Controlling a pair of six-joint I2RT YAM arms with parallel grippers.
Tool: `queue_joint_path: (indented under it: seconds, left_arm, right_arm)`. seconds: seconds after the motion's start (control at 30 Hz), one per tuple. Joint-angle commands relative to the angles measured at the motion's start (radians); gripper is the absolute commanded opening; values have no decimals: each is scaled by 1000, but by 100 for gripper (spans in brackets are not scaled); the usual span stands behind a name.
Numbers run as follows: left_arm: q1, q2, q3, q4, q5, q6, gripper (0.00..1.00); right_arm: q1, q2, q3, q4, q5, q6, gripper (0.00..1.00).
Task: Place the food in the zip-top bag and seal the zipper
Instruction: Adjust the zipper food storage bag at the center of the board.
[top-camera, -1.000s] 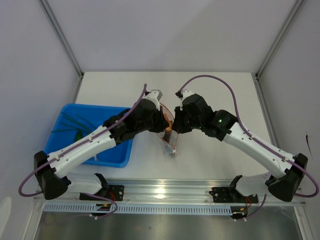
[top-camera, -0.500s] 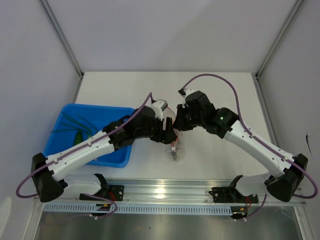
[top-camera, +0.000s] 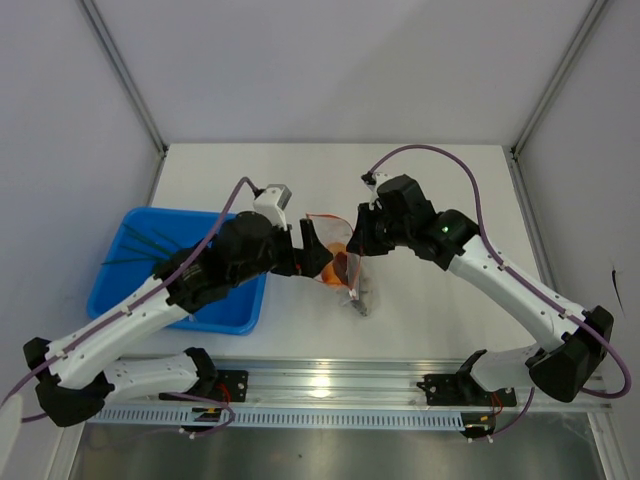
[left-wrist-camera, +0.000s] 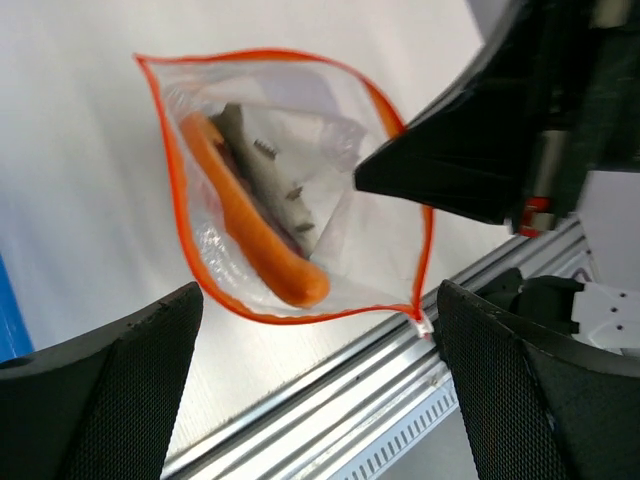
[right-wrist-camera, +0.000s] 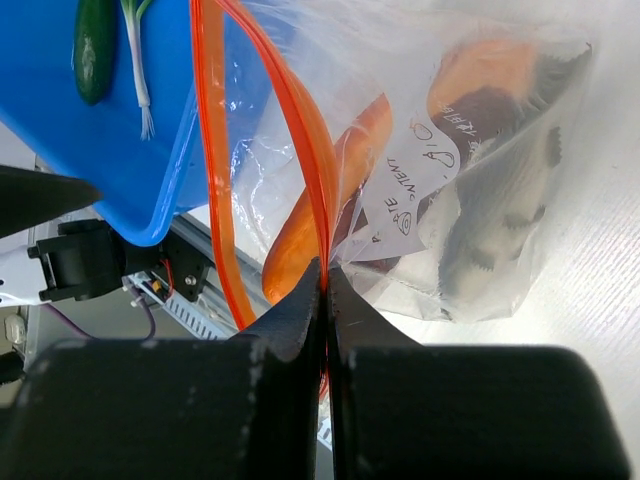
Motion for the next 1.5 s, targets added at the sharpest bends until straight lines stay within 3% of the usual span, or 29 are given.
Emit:
queue_joint_path:
  seconds: [0.0, 0.2, 0.37, 0.43, 0.57, 0.83, 0.93, 0.97, 1.13, 1.27, 1.37, 1.47]
  left_arm:
    - [-5, 62, 36, -133, -51, -84, 99]
    - [24, 183, 67, -219, -53, -200, 100]
    - [75, 226, 29, -162, 9, -223, 99]
    - [99, 215, 1, -106, 45, -229, 89]
    - [118, 189, -46, -37, 70, -231, 58]
    - [118, 223, -70, 10, 130, -219, 33]
    - [118, 225, -60, 28, 153, -203, 17]
    - [118, 221, -57, 36, 168, -190, 3]
    - [118, 153, -24, 161, 291, -82, 1]
    - [122, 137, 94, 226, 449, 23, 1]
    - [122, 114, 122, 292, 544, -1, 1]
    - [122, 102, 107, 284, 527, -33, 1]
  right_arm:
    - [-3, -17, 37, 28, -18, 9, 0]
    - [-3, -22, 31, 12, -1, 0, 0]
    - [-3, -26, 31, 9, 0, -1, 0]
    - [-3, -28, 31, 6, 3, -3, 0]
    - [-3, -39, 22, 5, 9, -4, 0]
    - [-3, -40, 9, 17, 11, -4, 0]
    - [-3, -34, 6, 21, 13, -4, 0]
    - [-3, -31, 8, 23, 13, -6, 0]
    - [-9, -8, 21, 20, 48, -35, 0]
    - [-10, 12, 138, -58, 129, -92, 0]
    - [-3, -28, 195, -81, 166, -113, 0]
    - [2, -66, 189, -66, 164, -113, 0]
